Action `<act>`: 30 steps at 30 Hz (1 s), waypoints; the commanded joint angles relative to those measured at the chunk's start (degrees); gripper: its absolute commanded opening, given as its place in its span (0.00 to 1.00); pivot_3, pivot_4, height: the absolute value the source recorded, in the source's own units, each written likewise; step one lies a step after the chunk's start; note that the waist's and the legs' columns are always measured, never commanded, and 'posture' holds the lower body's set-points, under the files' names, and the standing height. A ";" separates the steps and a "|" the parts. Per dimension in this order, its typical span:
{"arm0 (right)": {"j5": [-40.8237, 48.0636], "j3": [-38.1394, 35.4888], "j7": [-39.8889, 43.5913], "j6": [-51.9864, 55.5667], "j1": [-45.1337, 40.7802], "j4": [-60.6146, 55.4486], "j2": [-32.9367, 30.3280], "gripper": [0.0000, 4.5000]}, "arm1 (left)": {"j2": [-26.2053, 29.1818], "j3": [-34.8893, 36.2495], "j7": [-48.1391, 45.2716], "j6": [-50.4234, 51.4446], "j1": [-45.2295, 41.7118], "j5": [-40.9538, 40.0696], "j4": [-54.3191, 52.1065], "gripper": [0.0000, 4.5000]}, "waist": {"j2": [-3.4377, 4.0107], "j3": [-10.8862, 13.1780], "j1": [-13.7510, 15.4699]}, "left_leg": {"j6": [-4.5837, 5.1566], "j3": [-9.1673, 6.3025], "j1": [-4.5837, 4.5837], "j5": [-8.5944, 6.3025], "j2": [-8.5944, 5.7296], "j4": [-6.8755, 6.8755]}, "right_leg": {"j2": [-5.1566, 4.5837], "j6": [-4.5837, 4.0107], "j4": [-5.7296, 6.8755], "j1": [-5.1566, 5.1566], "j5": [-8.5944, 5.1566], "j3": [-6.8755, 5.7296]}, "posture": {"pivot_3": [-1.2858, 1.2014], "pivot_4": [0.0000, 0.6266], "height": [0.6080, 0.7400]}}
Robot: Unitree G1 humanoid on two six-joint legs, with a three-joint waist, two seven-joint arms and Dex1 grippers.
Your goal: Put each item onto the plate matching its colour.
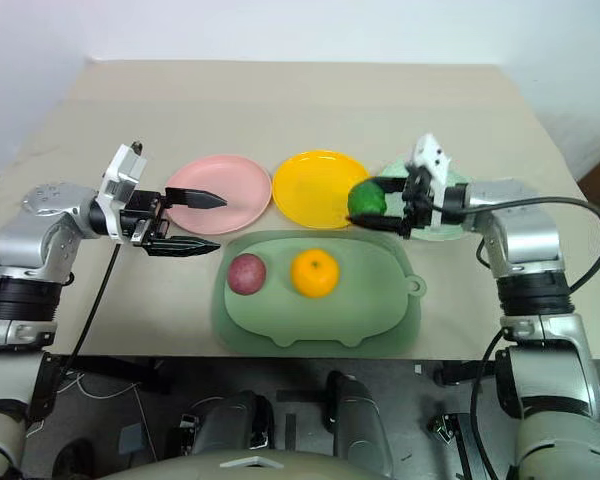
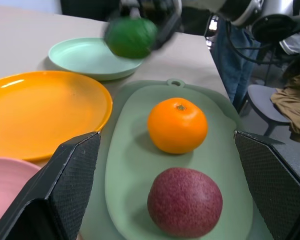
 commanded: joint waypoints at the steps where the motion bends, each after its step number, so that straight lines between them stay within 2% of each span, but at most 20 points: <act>1: -9.33 3.20 -6.63 -7.97 -1.20 6.59 -1.00 0.81 | 0.46 0.79 0.08 0.24 -0.82 -0.75 -1.25 1.00 | 0.00 0.00 -0.04 | 0.01 0.00 0.00 0.00 -0.01 0.00 | -0.01 0.00 -0.02 0.01 0.00 0.00 | 0.52 0.24 0.72; 8: -17.25 5.60 -14.64 -16.66 -5.21 17.05 0.13 0.81 | 0.75 0.84 -0.01 0.45 -0.88 -0.76 -1.34 1.00 | 0.05 0.03 -0.66 | -0.02 0.08 0.02 0.01 0.00 -0.03 | 0.03 0.01 0.00 -0.07 0.00 0.05 | 0.52 0.24 0.72; 11: -16.83 4.46 -15.06 -17.62 -6.60 19.66 0.74 0.81 | 0.82 0.90 -0.06 0.56 -0.76 -0.79 -1.47 1.00 | 0.05 0.03 -0.54 | -0.02 0.07 0.02 0.01 0.01 -0.03 | 0.03 0.01 0.00 -0.06 -0.01 0.05 | 0.52 0.24 0.72; 15: -12.91 0.76 -14.81 -11.70 -9.77 22.13 2.08 0.81 | 0.86 1.06 -0.06 0.73 -0.40 -0.87 -1.89 1.00 | 0.06 0.03 -0.56 | -0.02 0.08 0.01 0.01 0.01 -0.02 | 0.03 0.01 0.00 -0.06 0.00 0.06 | 0.52 0.24 0.72; 19: -13.53 -0.13 -16.17 -12.51 -11.17 24.64 2.01 0.81 | 0.72 1.10 -0.08 0.73 -0.63 -0.93 -1.78 1.00 | 0.06 0.04 -0.56 | -0.02 0.08 0.01 0.01 0.02 -0.03 | 0.03 0.01 0.01 -0.06 0.00 0.06 | 0.52 0.24 0.72; 21: -10.36 -2.01 -13.81 -9.68 -11.93 23.70 2.57 0.81 | 0.71 1.08 -0.11 0.63 -0.76 -0.87 -1.61 1.00 | 0.07 0.04 -0.49 | -0.02 0.07 0.01 0.01 0.02 -0.03 | 0.03 0.01 0.00 -0.06 0.00 0.06 | 0.52 0.24 0.72; 24: -15.62 1.25 -16.62 -14.78 -11.66 25.23 1.29 0.81 | 0.71 1.09 -0.13 0.53 -0.79 -0.83 -1.52 1.00 | 0.07 0.04 -0.62 | -0.02 0.07 0.01 0.01 0.02 -0.03 | 0.03 0.01 0.01 -0.06 0.00 0.06 | 0.52 0.24 0.72; 30: -14.05 0.00 -14.39 -13.92 -11.12 26.42 1.88 0.81 | 0.63 0.94 -0.11 0.63 -0.87 -0.77 -1.46 1.00 | 0.08 0.05 -0.64 | -0.02 0.08 0.01 0.01 0.02 -0.04 | 0.03 0.01 0.01 -0.07 0.00 0.06 | 0.52 0.24 0.72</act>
